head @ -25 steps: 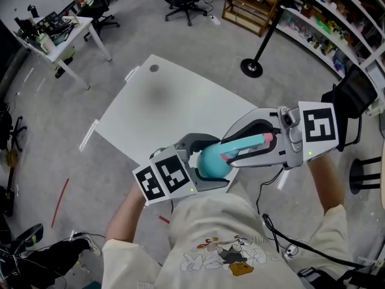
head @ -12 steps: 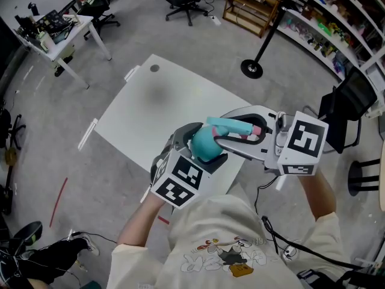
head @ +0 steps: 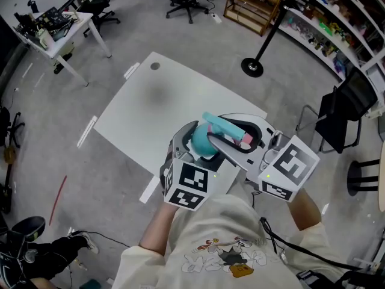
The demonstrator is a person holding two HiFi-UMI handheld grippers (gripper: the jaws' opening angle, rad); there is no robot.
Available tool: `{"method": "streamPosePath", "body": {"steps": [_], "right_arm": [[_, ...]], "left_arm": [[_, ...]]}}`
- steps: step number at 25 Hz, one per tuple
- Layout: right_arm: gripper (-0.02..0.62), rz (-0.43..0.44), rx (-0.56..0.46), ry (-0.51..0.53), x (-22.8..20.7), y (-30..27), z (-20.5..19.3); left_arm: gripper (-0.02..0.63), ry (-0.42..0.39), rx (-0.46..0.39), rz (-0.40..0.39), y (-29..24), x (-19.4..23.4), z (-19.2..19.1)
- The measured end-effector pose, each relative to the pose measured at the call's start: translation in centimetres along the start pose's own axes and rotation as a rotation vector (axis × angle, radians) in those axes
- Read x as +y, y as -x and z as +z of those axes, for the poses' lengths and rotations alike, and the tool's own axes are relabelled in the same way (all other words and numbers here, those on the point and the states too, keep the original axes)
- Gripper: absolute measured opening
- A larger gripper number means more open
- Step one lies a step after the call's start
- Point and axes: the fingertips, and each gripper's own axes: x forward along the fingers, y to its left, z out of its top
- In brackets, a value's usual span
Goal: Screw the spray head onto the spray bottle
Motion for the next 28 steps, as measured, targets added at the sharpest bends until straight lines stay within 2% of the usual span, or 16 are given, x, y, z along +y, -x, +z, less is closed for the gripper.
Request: {"method": "streamPosePath", "body": {"steps": [2,6,10,13,16,19,22,25,28], "right_arm": [[0.141,0.024,-0.003,-0.008,-0.1,0.7,0.2],[0.228,0.129,0.005,-0.021,0.1,1.9,1.2],[0.238,0.196,-0.002,-0.029,0.6,2.5,1.1],[0.238,0.271,-0.017,-0.026,0.6,3.7,1.6],[0.237,0.345,-0.030,-0.007,0.6,5.1,2.2],[0.236,0.365,-0.046,0.013,-0.1,5.3,2.3],[0.236,0.437,-0.052,0.036,0.3,4.4,1.7],[0.236,0.526,-0.027,0.061,1.4,3.7,0.5],[0.236,0.592,0.009,0.088,2.1,3.3,-0.5]], "left_arm": [[0.405,0.020,-0.013,-0.020,-0.1,-0.4,0.6],[0.405,0.027,-0.024,-0.052,-0.1,0.0,1.7],[0.405,0.008,-0.027,-0.086,0.5,1.1,0.4],[0.405,-0.009,-0.034,-0.140,0.8,1.3,0.0],[0.405,-0.027,-0.053,-0.240,1.3,0.7,-0.1],[0.405,-0.054,-0.080,-0.392,2.1,-0.3,-0.8],[0.405,-0.106,-0.087,-0.538,3.1,-1.0,-1.9],[0.405,-0.169,-0.066,-0.639,3.4,-2.3,-2.6],[0.405,-0.199,-0.040,-0.704,3.4,-4.0,-2.1]]}}
